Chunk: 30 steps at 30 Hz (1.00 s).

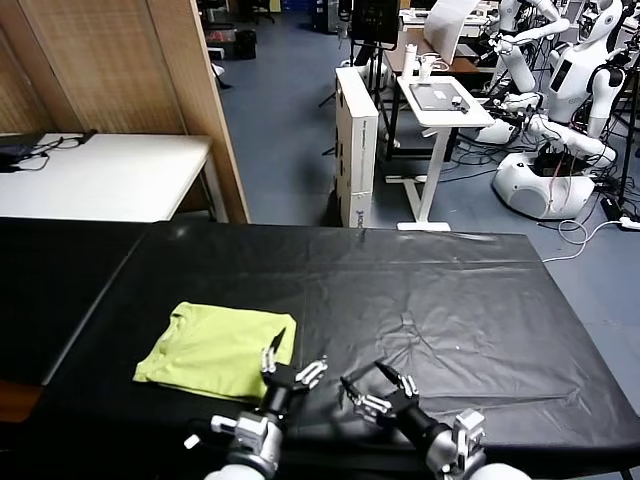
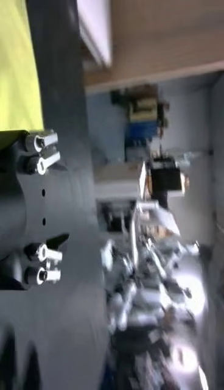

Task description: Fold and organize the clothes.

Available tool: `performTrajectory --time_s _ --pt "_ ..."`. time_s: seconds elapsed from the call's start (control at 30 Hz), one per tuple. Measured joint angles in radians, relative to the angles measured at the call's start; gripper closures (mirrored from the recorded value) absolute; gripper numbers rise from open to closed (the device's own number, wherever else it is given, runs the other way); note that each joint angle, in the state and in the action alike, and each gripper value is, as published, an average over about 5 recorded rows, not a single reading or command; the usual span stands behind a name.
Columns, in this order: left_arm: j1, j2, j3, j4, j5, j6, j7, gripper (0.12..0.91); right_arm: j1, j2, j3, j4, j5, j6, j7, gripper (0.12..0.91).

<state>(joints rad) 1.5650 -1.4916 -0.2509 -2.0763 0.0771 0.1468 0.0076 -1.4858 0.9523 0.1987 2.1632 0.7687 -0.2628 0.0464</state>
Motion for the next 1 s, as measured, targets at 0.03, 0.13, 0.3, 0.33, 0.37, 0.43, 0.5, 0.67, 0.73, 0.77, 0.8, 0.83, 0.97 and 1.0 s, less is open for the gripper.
performTrajectory --time_s 0.03,0.13,0.3,0.33,0.37,0.43,0.5,0.67,0.73,0.77,0.8,0.83,0.97,1.0 --pt "-0.003 0.02 -0.009 -0.007 -0.016 0.003 0.004 0.151 0.02 0.003 -0.017 -0.002 0.016 -0.011 0.018 0.118" --pt "-0.008 0.093 -0.05 -0.021 -0.05 -0.006 0.022 0.127 0.077 0.017 -0.073 -0.014 0.042 -0.038 0.065 0.118" --pt "-0.007 0.22 -0.146 -0.022 -0.084 -0.048 0.064 0.123 0.157 0.051 -0.159 -0.045 0.056 -0.071 0.12 0.118" --pt "-0.008 0.242 -0.168 -0.021 -0.091 -0.057 0.074 0.123 0.171 0.059 -0.176 -0.052 0.057 -0.077 0.128 0.118" --pt "-0.008 0.262 -0.189 -0.019 -0.097 -0.065 0.083 0.123 0.184 0.068 -0.192 -0.059 0.058 -0.081 0.134 0.118" --pt "-0.008 0.3 -0.231 -0.013 -0.112 -0.078 0.099 0.123 0.208 0.086 -0.224 -0.075 0.061 -0.087 0.145 0.118" --pt "-0.005 0.331 -0.27 -0.009 -0.126 -0.087 0.111 0.123 0.23 0.105 -0.254 -0.091 0.062 -0.089 0.155 0.118" --pt "0.012 0.39 -0.35 -0.002 -0.14 -0.107 0.123 0.123 0.28 0.149 -0.321 -0.139 0.068 -0.087 0.168 0.118" --pt "0.02 0.404 -0.377 -0.001 -0.148 -0.111 0.123 0.123 0.297 0.167 -0.34 -0.161 0.074 -0.086 0.17 0.118" --pt "0.024 0.41 -0.39 -0.001 -0.154 -0.112 0.123 0.123 0.305 0.175 -0.347 -0.173 0.077 -0.086 0.17 0.118" --pt "0.027 0.414 -0.402 -0.001 -0.16 -0.113 0.123 0.123 0.312 0.183 -0.353 -0.184 0.079 -0.086 0.17 0.118" --pt "0.031 0.418 -0.415 -0.001 -0.168 -0.113 0.122 0.123 0.318 0.19 -0.357 -0.195 0.081 -0.085 0.168 0.119" --pt "0.042 0.433 -0.464 -0.002 -0.198 -0.114 0.12 0.123 0.331 0.215 -0.363 -0.234 0.082 -0.081 0.161 0.188" --pt "0.045 0.436 -0.476 -0.002 -0.204 -0.115 0.12 0.123 0.332 0.22 -0.362 -0.242 0.081 -0.08 0.159 0.222"
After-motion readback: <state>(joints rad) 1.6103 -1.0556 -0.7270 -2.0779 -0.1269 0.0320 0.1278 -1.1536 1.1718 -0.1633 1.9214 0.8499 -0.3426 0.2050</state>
